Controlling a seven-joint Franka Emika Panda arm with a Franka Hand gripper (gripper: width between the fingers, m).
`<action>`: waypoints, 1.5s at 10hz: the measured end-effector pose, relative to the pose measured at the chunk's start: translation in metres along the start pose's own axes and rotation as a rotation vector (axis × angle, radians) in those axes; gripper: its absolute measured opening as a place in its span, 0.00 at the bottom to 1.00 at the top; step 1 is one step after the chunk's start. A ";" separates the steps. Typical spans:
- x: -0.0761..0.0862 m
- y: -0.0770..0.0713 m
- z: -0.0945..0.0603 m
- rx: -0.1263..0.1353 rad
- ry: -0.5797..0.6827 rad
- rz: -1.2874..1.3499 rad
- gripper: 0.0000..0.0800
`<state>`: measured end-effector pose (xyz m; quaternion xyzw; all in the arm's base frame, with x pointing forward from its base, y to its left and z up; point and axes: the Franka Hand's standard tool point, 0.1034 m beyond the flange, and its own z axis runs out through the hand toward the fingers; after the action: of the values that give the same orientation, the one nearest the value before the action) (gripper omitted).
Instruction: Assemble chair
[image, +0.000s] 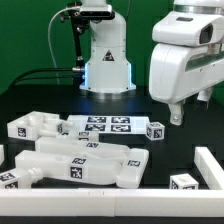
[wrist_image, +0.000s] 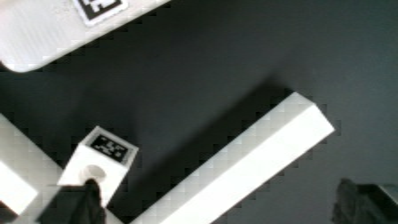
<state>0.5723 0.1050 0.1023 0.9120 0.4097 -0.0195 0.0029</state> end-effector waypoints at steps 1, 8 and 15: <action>0.000 0.000 0.000 0.000 0.000 -0.001 0.81; 0.027 0.027 0.025 0.035 0.006 0.122 0.81; 0.020 0.069 0.037 0.091 0.028 0.274 0.81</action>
Offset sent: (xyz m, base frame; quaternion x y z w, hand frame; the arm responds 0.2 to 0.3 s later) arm 0.0578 0.0106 -0.0245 -0.0434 -0.0339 0.1264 0.9905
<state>0.6360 0.0735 0.0638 0.9588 0.2801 -0.0246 -0.0416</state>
